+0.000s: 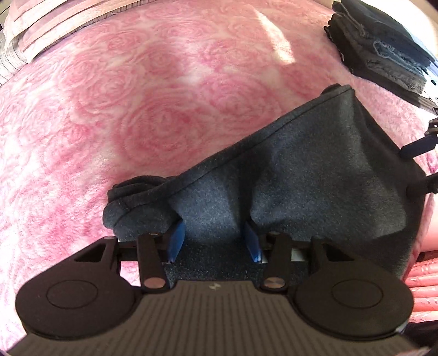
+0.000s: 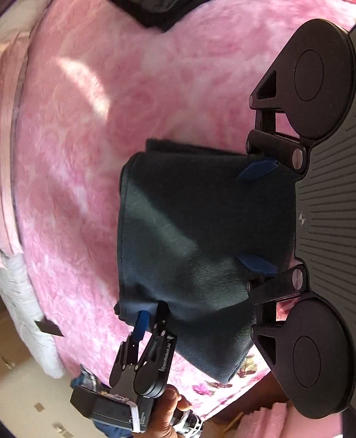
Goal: Fold clothes
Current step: 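Lift the folded sweatpants with both tools so they hang down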
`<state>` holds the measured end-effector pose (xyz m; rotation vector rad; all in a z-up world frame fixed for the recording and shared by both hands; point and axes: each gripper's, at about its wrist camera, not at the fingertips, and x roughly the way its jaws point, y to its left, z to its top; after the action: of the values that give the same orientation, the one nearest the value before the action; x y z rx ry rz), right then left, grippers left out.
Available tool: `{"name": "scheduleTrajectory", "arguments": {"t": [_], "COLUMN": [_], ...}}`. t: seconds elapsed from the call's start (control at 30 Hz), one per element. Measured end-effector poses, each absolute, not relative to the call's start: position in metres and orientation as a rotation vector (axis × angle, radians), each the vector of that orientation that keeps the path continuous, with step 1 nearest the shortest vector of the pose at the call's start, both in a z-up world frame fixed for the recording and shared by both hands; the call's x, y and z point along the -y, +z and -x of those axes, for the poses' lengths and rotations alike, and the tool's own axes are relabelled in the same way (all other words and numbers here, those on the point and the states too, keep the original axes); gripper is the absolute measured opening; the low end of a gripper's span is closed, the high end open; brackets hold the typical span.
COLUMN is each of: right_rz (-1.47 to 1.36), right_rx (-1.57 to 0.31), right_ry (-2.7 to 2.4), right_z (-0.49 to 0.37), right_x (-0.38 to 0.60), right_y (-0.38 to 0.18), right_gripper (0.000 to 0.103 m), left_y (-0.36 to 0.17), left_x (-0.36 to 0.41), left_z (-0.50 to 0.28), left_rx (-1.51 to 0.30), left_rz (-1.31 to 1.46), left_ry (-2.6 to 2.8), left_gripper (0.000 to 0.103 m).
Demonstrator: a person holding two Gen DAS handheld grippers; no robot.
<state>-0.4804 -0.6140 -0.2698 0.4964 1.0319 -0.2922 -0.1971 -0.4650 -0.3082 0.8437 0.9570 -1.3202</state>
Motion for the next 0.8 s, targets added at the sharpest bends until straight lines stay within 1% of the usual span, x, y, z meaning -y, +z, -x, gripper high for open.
{"name": "scheduleTrajectory", "arguments": {"t": [0.1,0.2,0.27,0.33,0.43,0.47,0.53,0.6,0.67,0.8], "right_rz": [-0.5,-0.576,-0.592,-0.583,-0.541,-0.52,-0.446,-0.335,-0.158,0.278], "right_rx": [-0.988,-0.926,-0.942,-0.984,-1.04,-1.051,-1.058,-1.039,-1.038,-1.061], "right_ry": [-0.366,-0.382,-0.38,-0.383,-0.378,-0.372,-0.346,-0.292,-0.2,0.006], "right_z": [0.488,0.492,0.488,0.481,0.474,0.472,0.469,0.472,0.478,0.494], "right_x": [0.602,0.594,0.59,0.586,0.582,0.58,0.575,0.564,0.544,0.5], "right_y": [-0.252,-0.245,-0.249,-0.258,-0.273,-0.274,-0.263,-0.249,-0.241,-0.255], "right_gripper": [0.063,0.063,0.063,0.063,0.063,0.063,0.063,0.064,0.063,0.063], "left_y": [-0.287,-0.26,-0.249,-0.256,-0.287,-0.295,-0.3,-0.294,-0.285,-0.265], "left_x": [0.449,0.416,0.394,0.38,0.372,0.372,0.373,0.372,0.365,0.346], "left_z": [0.2,0.206,0.211,0.221,0.237,0.239,0.24,0.238,0.239,0.252], "left_rx": [-0.925,-0.903,-0.914,-0.92,-0.911,-0.896,-0.881,-0.893,-0.866,-0.791], "left_rz": [-0.839,-0.777,-0.727,-0.742,-0.837,-0.841,-0.836,-0.82,-0.815,-0.806], "left_ry": [-1.343,-1.378,-1.404,-1.414,-1.408,-1.41,-1.404,-1.381,-1.345,-1.257], "left_gripper": [0.043,0.041,0.041,0.041,0.041,0.043,0.046,0.046,0.043,0.044]}}
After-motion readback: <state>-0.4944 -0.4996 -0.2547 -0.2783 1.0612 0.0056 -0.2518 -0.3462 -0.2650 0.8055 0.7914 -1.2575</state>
